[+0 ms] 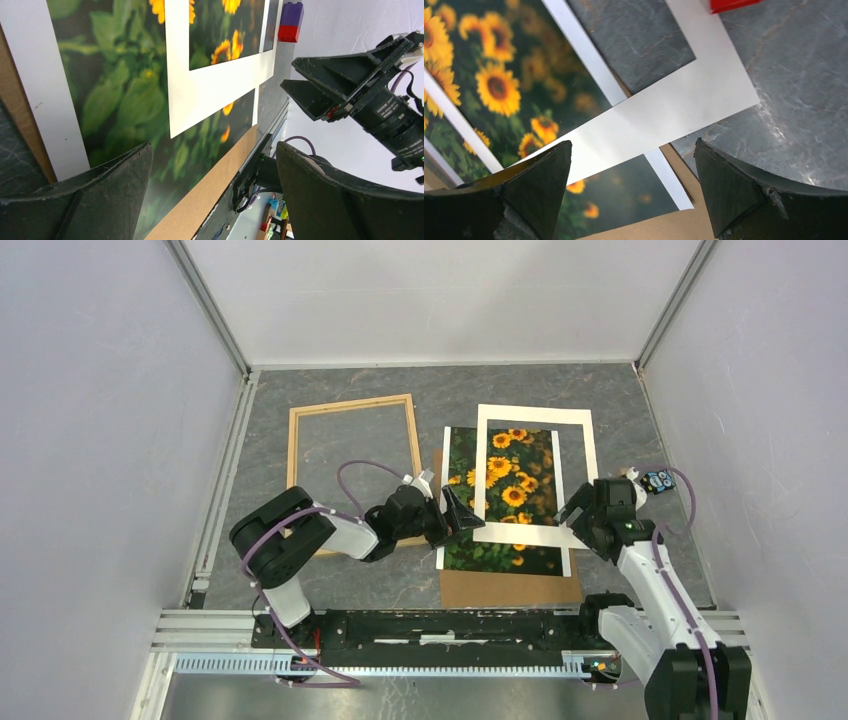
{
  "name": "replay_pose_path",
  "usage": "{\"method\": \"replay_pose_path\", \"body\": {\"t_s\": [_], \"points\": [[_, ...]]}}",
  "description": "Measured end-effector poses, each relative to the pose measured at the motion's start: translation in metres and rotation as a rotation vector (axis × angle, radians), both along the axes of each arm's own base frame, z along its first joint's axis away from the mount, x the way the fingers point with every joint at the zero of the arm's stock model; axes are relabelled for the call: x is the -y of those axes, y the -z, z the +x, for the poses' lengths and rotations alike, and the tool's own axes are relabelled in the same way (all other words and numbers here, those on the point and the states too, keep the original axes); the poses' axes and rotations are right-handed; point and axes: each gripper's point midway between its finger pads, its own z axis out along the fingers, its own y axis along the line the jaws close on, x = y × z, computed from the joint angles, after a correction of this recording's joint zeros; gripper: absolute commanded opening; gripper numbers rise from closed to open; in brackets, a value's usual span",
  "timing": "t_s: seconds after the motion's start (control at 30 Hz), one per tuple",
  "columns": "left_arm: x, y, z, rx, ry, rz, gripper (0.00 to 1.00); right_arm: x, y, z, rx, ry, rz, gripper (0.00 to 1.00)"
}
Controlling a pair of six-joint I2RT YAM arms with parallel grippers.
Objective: Put the photo into the frame
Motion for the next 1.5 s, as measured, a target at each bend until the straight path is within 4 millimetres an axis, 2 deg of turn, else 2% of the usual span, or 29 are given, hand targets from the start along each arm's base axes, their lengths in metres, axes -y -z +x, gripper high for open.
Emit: {"method": "replay_pose_path", "body": {"t_s": [0.17,0.27,0.37,0.53,0.67,0.77,0.9,1.0,1.13,1.3,1.5], "points": [[-0.004,-0.001,-0.003,0.028,0.035,0.071,1.00,0.015,0.000,0.003,-0.082,0.101,-0.051,0.96],[-0.005,-0.004,-0.006,0.061,0.078,0.137,1.00,0.025,-0.011,0.018,-0.060,0.075,-0.123,0.96],[0.001,-0.017,-0.007,0.104,0.117,0.153,1.00,0.028,-0.017,0.036,-0.013,-0.021,-0.186,0.96],[0.020,-0.047,0.001,0.158,0.160,0.124,1.00,0.011,-0.018,0.062,0.075,-0.283,-0.215,0.96],[0.029,-0.060,0.006,0.187,0.173,0.112,1.00,-0.004,-0.015,0.071,0.106,-0.431,-0.201,0.93],[0.035,-0.056,0.005,0.175,0.199,0.115,0.99,-0.015,-0.010,0.074,0.115,-0.510,-0.169,0.86],[0.041,-0.033,-0.001,0.117,0.249,0.134,0.99,-0.026,0.003,0.068,0.067,-0.553,-0.121,0.89],[0.043,-0.016,-0.007,0.063,0.272,0.142,0.99,-0.029,0.012,0.054,-0.006,-0.506,-0.079,0.98],[0.047,-0.005,-0.015,0.020,0.291,0.137,0.99,-0.017,0.010,0.041,-0.062,-0.311,-0.071,0.98],[0.052,-0.005,-0.025,0.024,0.312,0.137,0.99,0.005,-0.005,0.026,-0.118,-0.033,-0.084,0.98],[0.050,-0.017,-0.028,0.051,0.310,0.147,1.00,0.009,-0.009,0.016,-0.135,0.185,-0.024,0.98]]}}
